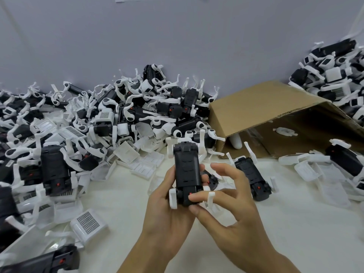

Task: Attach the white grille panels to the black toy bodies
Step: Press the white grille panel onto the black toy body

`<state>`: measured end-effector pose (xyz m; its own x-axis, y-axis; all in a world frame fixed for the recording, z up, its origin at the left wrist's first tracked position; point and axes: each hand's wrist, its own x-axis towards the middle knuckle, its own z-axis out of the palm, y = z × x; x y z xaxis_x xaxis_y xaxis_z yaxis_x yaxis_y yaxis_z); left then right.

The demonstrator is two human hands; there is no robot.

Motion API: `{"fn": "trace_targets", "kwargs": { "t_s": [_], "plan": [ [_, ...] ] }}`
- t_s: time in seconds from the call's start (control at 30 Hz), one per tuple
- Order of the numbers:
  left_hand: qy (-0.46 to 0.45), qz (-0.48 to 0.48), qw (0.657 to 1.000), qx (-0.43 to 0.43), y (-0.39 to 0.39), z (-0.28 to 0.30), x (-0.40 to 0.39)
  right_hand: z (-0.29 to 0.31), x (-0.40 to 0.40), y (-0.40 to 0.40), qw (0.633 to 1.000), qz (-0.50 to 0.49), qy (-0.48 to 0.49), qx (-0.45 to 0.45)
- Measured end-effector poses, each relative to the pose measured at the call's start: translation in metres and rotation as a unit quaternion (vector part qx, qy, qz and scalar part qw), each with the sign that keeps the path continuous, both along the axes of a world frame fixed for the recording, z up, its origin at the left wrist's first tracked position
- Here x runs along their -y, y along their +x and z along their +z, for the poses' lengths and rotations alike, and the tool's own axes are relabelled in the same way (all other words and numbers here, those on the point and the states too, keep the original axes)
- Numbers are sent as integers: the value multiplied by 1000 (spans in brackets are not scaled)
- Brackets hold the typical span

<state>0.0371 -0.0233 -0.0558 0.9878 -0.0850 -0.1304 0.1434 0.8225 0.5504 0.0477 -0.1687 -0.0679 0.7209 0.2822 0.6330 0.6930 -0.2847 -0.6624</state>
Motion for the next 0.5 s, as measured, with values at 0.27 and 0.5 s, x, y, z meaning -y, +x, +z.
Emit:
{"fn": "trace_targets", "kwargs": {
  "t_s": [0.27, 0.5],
  "plan": [
    [-6, 129, 991, 36, 7, 5, -15, 7, 11, 13, 991, -50, 61, -106],
    [31, 254, 966, -15, 9, 9, -30, -9, 12, 16, 938, -19, -320, -134]
  ]
}}
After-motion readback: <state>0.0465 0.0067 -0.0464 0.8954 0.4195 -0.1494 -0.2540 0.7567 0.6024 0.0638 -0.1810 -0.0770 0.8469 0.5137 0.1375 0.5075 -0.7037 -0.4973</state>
